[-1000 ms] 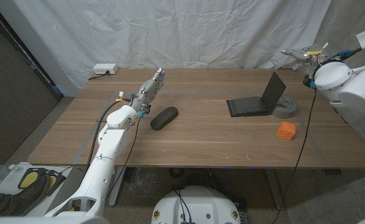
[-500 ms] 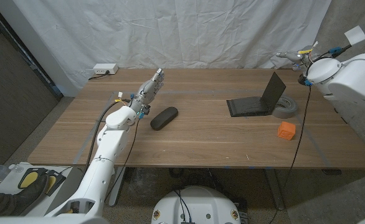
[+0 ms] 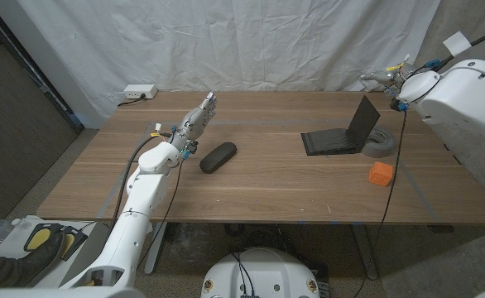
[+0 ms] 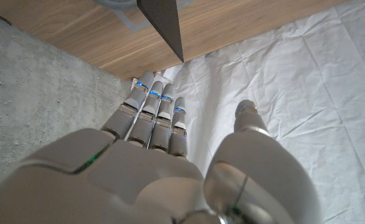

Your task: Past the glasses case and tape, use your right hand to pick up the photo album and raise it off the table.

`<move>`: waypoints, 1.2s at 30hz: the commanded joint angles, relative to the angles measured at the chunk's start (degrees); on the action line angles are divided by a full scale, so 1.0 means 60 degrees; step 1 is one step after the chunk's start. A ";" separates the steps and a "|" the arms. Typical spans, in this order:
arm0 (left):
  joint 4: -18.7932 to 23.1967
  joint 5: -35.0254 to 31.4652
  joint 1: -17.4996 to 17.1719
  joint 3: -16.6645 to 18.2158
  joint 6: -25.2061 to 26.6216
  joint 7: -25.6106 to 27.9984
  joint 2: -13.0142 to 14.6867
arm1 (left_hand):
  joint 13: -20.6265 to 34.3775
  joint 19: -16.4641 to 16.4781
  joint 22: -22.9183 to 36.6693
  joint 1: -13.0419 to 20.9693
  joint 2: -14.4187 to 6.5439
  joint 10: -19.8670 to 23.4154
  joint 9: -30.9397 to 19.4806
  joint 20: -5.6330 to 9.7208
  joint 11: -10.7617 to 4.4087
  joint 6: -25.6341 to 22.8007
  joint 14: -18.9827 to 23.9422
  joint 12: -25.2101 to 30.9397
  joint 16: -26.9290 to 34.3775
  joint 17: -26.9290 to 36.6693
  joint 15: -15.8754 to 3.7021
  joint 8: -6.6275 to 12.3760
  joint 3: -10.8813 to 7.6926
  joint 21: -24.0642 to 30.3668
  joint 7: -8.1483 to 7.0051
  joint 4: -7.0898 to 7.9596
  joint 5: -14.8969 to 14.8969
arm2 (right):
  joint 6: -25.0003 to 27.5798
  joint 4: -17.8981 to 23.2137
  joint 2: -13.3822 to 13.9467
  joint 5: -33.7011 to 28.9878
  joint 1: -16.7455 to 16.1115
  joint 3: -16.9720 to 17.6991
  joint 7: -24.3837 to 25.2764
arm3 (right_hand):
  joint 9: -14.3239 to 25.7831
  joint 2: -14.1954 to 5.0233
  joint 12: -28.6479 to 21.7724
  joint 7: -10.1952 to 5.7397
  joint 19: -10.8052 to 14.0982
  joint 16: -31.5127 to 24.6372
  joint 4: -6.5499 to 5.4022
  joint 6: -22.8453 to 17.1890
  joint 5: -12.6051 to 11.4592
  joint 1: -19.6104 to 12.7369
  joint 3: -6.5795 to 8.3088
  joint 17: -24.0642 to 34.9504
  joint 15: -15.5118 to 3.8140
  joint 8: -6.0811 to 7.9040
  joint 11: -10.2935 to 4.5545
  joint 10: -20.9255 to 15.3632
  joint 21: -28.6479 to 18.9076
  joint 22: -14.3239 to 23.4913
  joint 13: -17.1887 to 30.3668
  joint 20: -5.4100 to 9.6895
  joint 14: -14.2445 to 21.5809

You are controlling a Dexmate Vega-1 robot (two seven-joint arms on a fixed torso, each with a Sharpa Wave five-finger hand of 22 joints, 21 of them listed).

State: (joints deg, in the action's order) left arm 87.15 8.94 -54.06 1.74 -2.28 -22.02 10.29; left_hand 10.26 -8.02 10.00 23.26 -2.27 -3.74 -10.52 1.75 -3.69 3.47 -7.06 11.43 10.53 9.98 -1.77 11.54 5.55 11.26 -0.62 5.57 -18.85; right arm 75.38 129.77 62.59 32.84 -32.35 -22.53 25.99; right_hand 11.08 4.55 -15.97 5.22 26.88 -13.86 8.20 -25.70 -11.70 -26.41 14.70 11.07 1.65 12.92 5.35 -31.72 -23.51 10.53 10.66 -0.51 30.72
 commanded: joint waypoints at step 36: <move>0.0551 0.0021 -0.0546 0.0107 -0.0030 0.0116 -0.0033 | 0.0050 -0.0113 0.0041 0.0187 -0.0044 -0.0104 -0.0045 0.0612 0.0025 0.0019 -0.0087 -0.0023 -0.0012 0.0042 0.0058 -0.0041 0.0131 -0.0005 0.0058 -0.0033 -0.0015 | 0.0768 -0.1293 0.0544 0.2805 0.3628 -0.3610 0.1120 | 0.0020 0.0015 0.0327 0.0350 0.0042 0.0140 0.0065 0.0391 -0.0232 -0.0427 0.0036 0.0032 0.0165 -0.0225 0.0189 0.0427 0.0178 0.0053 0.0034 -0.0228 -0.0048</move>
State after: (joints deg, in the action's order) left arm 89.77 9.15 -56.78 2.23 -2.82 -21.47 9.99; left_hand 10.26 -8.32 10.00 23.71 -2.27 -4.05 -10.52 2.06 -3.37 3.47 -7.05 11.43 10.53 9.98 -1.77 11.53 5.87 11.26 -0.62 5.26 -18.85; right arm 79.87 124.56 65.55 45.95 -15.51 -38.59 30.79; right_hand 11.07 4.80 -14.18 7.78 27.16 -13.13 8.21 -23.52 -12.58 -28.23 14.71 11.06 2.48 11.58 6.36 -29.63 -22.62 10.52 10.67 -1.65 30.48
